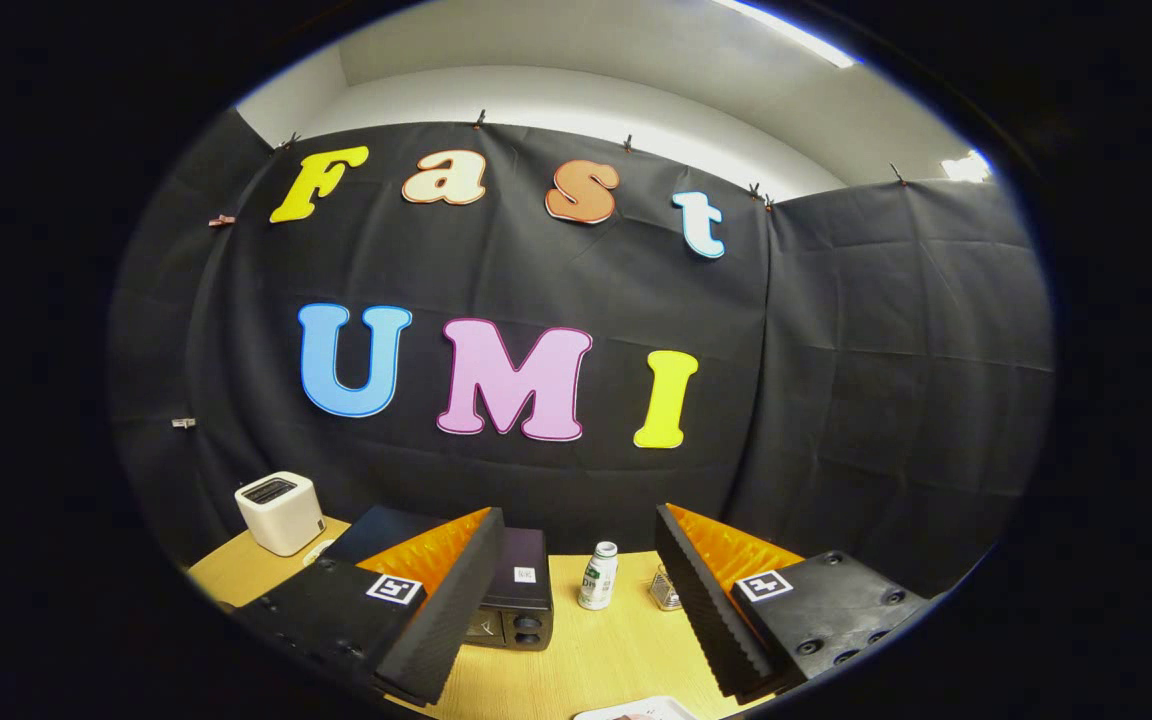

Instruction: Open the toaster oven, put the food inside, and close the toaster oven door.

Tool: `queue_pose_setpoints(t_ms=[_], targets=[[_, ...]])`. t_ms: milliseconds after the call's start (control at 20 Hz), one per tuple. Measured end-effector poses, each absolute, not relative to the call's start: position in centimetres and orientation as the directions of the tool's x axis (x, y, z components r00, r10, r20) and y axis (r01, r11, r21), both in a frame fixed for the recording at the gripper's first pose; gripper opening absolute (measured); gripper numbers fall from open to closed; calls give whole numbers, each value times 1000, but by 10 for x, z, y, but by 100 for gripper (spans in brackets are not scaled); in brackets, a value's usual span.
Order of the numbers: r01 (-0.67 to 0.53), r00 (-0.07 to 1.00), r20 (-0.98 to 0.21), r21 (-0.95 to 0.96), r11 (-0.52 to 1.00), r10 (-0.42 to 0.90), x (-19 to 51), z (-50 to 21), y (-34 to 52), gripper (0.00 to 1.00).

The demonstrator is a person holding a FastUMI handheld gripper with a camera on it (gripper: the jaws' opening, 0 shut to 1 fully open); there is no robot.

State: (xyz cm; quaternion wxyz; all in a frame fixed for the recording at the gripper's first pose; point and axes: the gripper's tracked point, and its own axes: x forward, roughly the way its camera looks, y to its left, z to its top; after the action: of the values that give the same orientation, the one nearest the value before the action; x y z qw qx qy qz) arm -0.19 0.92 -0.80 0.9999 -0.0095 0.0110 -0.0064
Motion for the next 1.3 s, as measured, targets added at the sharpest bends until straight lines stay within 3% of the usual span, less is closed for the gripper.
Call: queue_pose_setpoints(t_ms=[400, 750, 1000, 1300], targets=[[-20, 999, -37, 13, 1000, 21, -5, -14, 32, 98], [-125, 990, -57, 45, 991, 127, 1, -27, 114, 98], [-174, 975, -125, 84, 981, 183, 11, -71, 179, 98], [-129, 952, -265, 114, 985, 155, 41, -162, 210, 98]])
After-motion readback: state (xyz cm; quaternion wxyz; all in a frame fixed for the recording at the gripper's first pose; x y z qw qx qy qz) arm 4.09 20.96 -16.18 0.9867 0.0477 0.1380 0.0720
